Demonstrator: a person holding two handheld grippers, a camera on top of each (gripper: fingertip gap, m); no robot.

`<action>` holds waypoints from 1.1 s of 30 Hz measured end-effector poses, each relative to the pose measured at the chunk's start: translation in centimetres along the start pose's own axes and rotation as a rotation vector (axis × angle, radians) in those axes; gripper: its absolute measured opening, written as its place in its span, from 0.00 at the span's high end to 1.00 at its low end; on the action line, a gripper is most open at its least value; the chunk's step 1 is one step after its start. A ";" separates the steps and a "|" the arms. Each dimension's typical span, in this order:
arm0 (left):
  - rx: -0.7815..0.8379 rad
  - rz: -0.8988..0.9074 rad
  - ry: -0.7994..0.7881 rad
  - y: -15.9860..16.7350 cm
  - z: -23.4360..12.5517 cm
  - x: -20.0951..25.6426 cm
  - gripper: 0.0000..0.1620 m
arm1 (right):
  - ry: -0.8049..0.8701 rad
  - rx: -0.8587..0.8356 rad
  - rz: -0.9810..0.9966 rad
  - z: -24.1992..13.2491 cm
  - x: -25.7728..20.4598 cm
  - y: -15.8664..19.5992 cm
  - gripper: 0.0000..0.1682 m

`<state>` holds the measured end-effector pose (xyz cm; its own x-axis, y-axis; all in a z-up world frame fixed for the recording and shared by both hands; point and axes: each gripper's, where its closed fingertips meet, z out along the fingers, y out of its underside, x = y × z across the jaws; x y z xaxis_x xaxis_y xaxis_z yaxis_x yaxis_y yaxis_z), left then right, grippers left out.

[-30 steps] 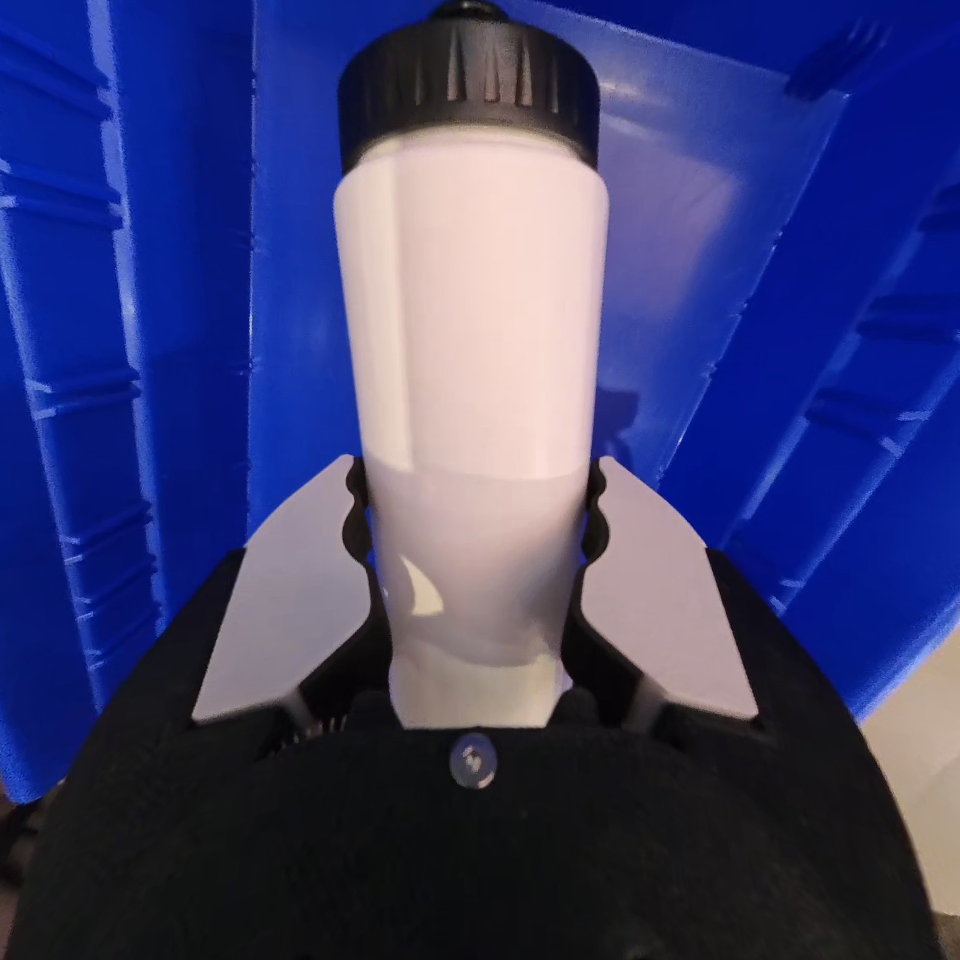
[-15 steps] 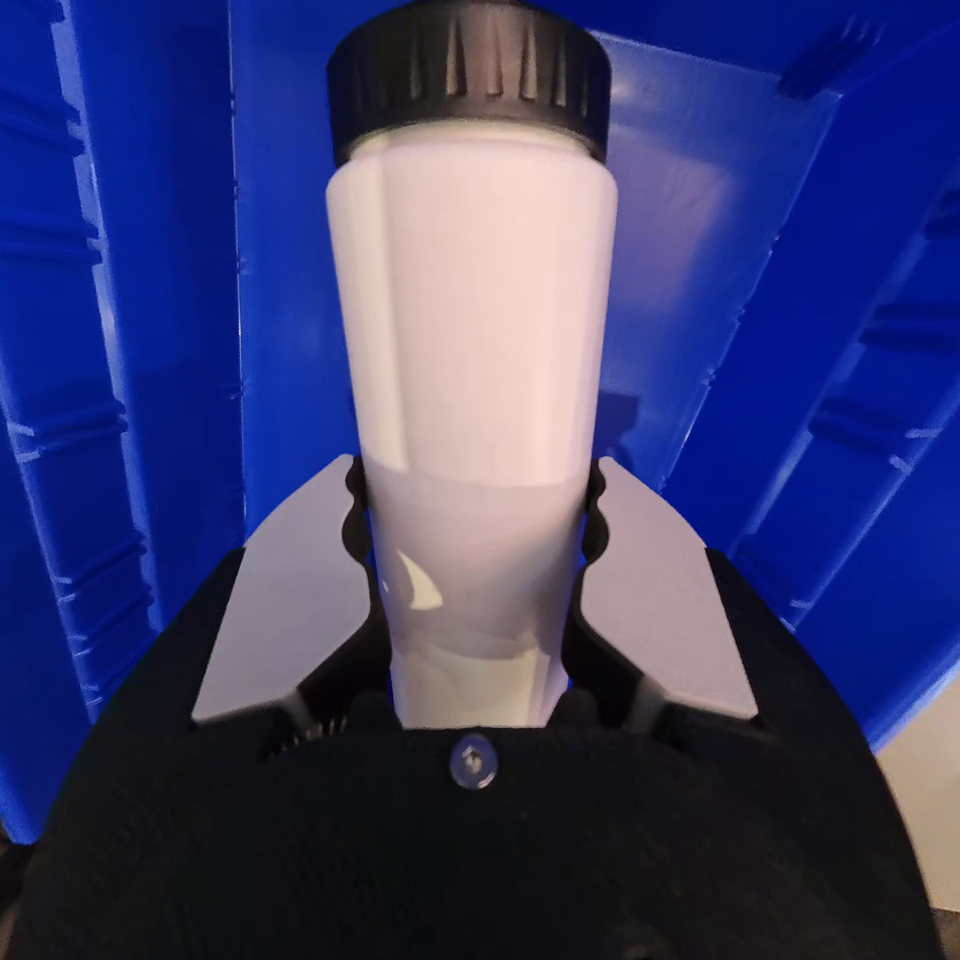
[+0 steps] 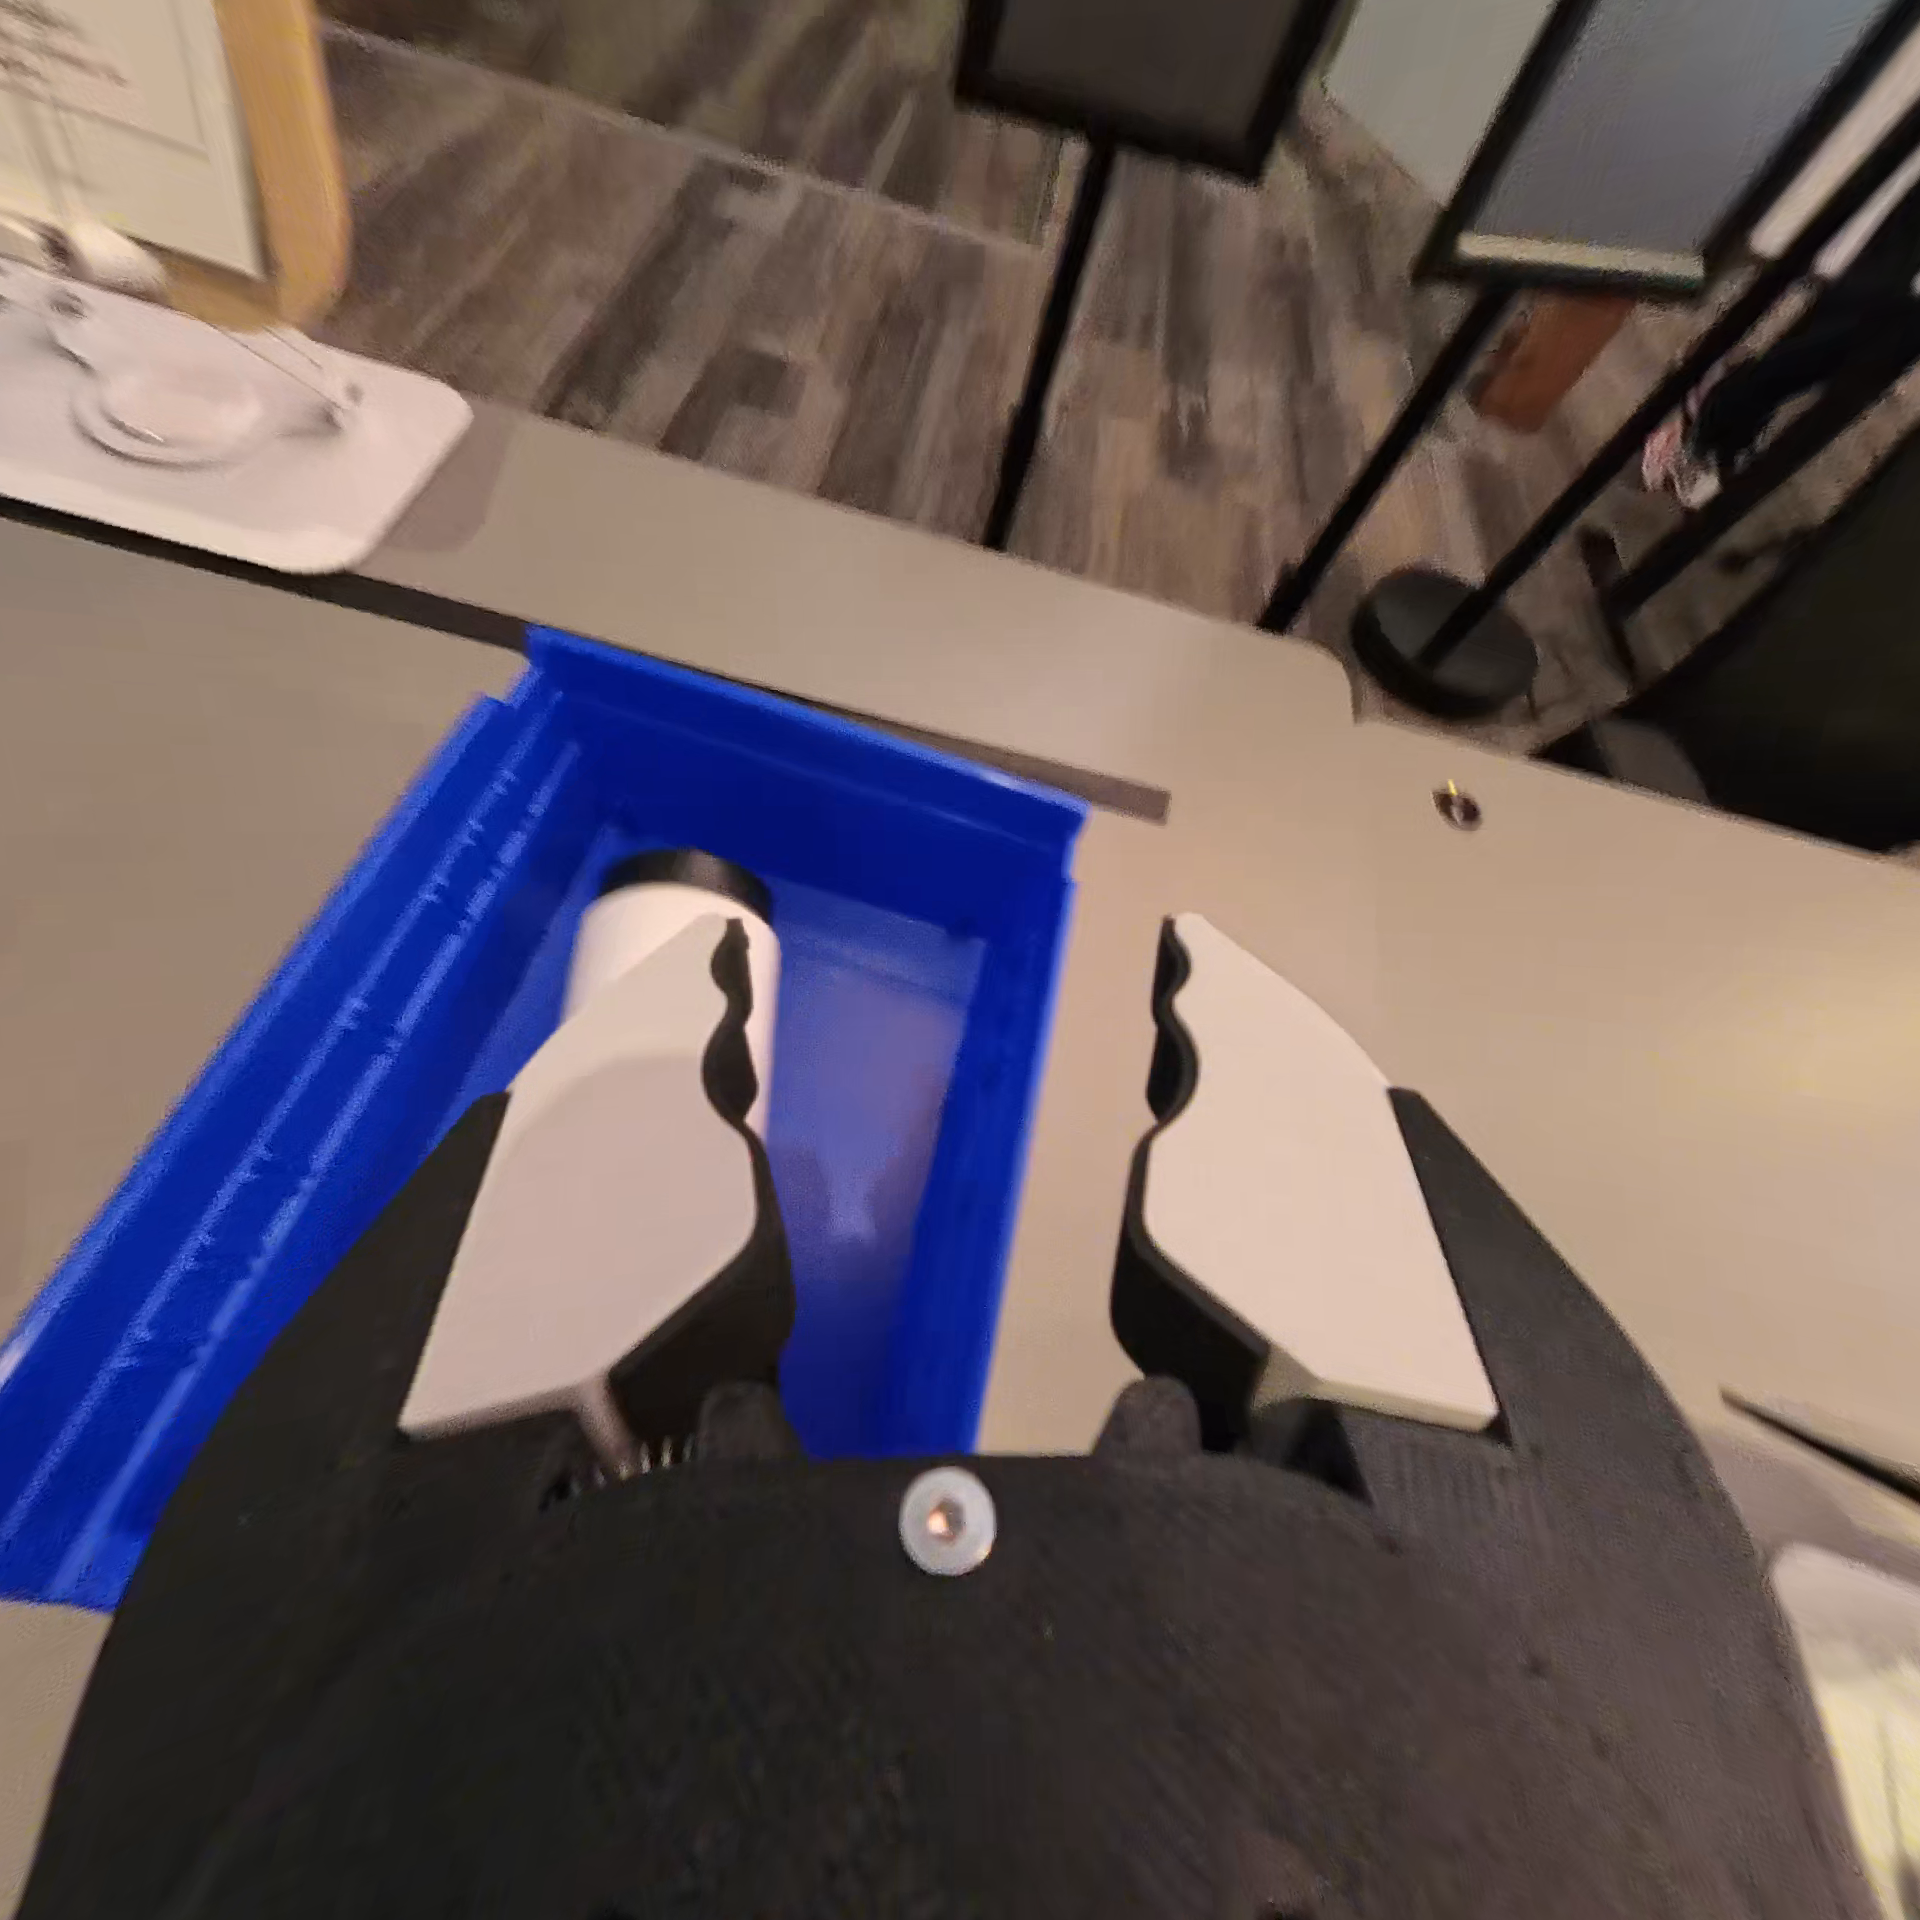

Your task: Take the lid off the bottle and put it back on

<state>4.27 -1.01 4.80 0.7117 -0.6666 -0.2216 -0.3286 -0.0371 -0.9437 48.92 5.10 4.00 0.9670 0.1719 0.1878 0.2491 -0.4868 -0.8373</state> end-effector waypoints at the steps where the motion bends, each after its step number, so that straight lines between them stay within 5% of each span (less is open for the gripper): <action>1: 0.000 0.021 -0.065 -0.8 -1.2 -1.8 0.41 | 0.009 -0.074 0.032 0.5 0.8 1.5 0.55; 7: -0.214 -0.008 -0.236 0.9 -8.8 -10.7 0.42 | -0.046 -0.454 0.167 5.3 1.8 10.0 0.57; 9: -0.304 -0.091 -0.275 3.4 -11.2 -13.6 0.45 | -0.049 -0.558 0.184 6.0 1.6 12.3 0.63; 13: -0.540 -0.258 -0.472 10.8 -15.9 -20.3 0.50 | -0.195 -0.709 0.250 5.9 -0.7 15.0 0.95; 18: -0.772 -0.316 -0.600 18.4 -18.7 -25.3 0.55 | -0.177 -0.721 0.247 5.9 -0.8 15.1 0.95; 24: -0.809 -0.472 -0.457 21.5 -17.3 -24.1 0.59 | -0.171 -0.728 0.228 5.9 -1.1 15.0 0.95; 29: -0.988 -0.516 -0.426 24.4 -18.6 -22.7 0.63 | -0.201 -0.726 0.217 6.0 -1.8 14.8 0.95; 33: -1.074 -0.631 -0.350 26.1 -19.0 -21.0 0.82 | -0.217 -0.732 0.206 6.1 -2.9 14.5 0.95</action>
<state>-31.07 -2.17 -10.51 0.9956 -0.0922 -0.0191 -0.0939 -0.9567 -0.2755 49.38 2.75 -11.77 0.9844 0.1439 -0.1015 0.1107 -0.9538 -0.2791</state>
